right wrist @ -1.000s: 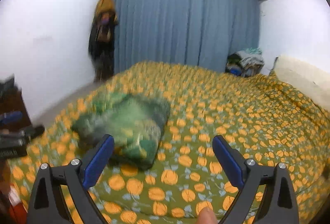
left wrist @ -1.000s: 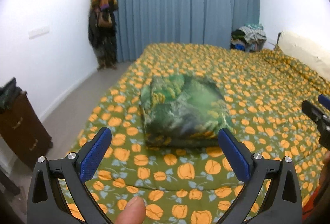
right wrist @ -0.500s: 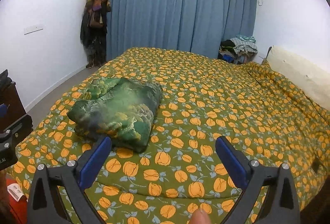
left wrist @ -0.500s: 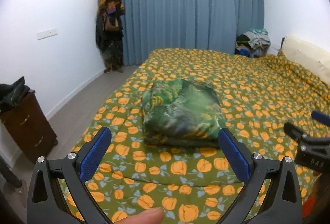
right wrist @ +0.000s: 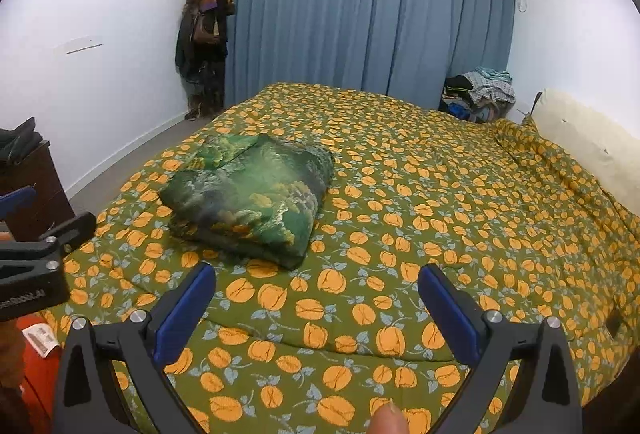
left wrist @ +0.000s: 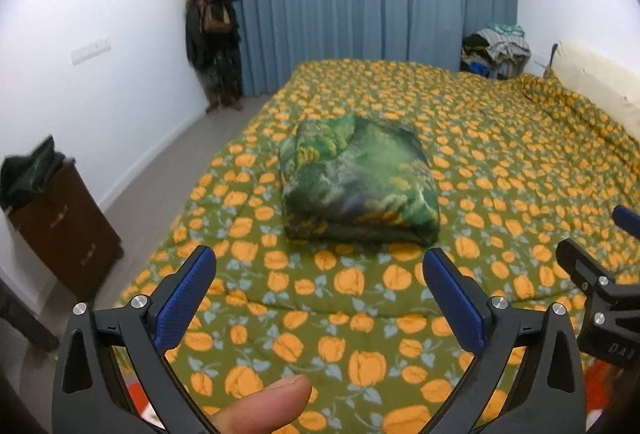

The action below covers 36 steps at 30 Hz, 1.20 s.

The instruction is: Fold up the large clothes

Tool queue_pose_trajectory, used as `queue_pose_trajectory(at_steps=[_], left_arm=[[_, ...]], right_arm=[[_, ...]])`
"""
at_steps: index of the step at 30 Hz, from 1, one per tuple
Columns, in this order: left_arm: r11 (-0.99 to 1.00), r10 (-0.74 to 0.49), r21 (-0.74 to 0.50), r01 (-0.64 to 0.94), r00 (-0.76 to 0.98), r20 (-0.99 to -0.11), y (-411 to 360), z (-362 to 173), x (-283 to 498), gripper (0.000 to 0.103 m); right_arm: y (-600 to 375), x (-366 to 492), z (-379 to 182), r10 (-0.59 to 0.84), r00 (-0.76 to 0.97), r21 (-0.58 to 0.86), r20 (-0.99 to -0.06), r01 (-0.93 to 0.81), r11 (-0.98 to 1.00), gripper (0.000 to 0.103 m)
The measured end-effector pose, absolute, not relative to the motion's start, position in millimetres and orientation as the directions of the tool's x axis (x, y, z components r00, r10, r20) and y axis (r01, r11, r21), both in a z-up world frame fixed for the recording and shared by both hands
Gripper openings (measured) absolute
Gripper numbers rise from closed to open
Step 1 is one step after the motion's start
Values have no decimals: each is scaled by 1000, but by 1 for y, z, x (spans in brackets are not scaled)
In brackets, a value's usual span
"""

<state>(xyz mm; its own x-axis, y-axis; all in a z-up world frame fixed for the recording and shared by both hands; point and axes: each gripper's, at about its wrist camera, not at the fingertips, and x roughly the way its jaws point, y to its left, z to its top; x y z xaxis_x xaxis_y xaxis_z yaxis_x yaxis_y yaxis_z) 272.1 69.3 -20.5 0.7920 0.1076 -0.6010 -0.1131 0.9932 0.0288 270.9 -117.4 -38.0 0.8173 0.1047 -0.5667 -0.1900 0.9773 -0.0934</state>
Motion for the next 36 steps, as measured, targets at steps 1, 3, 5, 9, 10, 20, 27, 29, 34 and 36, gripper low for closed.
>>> queue_pose_trajectory(at_steps=[1,3,5,9,10,20,27,29,34,36], left_arm=[[993,105,21,-116,787,-608,70,-20,272,103],[992,116,31,-123,778,-617,71,-20,271,103],[989,145,58,-139,773,-618,71,-20,271,103],[985,166,66,-160,766,-621,73,-19,267,102],[985,164,59,-162,764,-624,75,-19,267,102],[989,145,62,-136,771,-620,69,-17,267,102],[988,152,79,-132,775,-613,63,-11,265,102],[987,157,83,-135,773,-615,62,-11,265,102],[988,149,68,-136,779,-609,63,-7,262,102],[988,152,73,-136,785,-601,63,-5,261,102]], right_arm=[[-116,269,-36,112,817,-89,-566,-196,977,103],[-114,267,-34,117,817,-90,-564,-202,975,103],[-111,266,-35,120,814,-88,-569,-206,975,103],[-106,264,-39,122,804,-86,-582,-209,974,103],[-105,264,-39,122,801,-83,-587,-210,974,103],[-104,260,-32,110,774,-74,-624,-198,977,103],[-105,256,-25,85,796,-86,-599,-170,982,103],[-105,257,-27,78,794,-89,-603,-164,982,103],[-107,259,-35,78,774,-77,-628,-162,984,103],[-107,259,-36,80,770,-73,-633,-163,984,103]])
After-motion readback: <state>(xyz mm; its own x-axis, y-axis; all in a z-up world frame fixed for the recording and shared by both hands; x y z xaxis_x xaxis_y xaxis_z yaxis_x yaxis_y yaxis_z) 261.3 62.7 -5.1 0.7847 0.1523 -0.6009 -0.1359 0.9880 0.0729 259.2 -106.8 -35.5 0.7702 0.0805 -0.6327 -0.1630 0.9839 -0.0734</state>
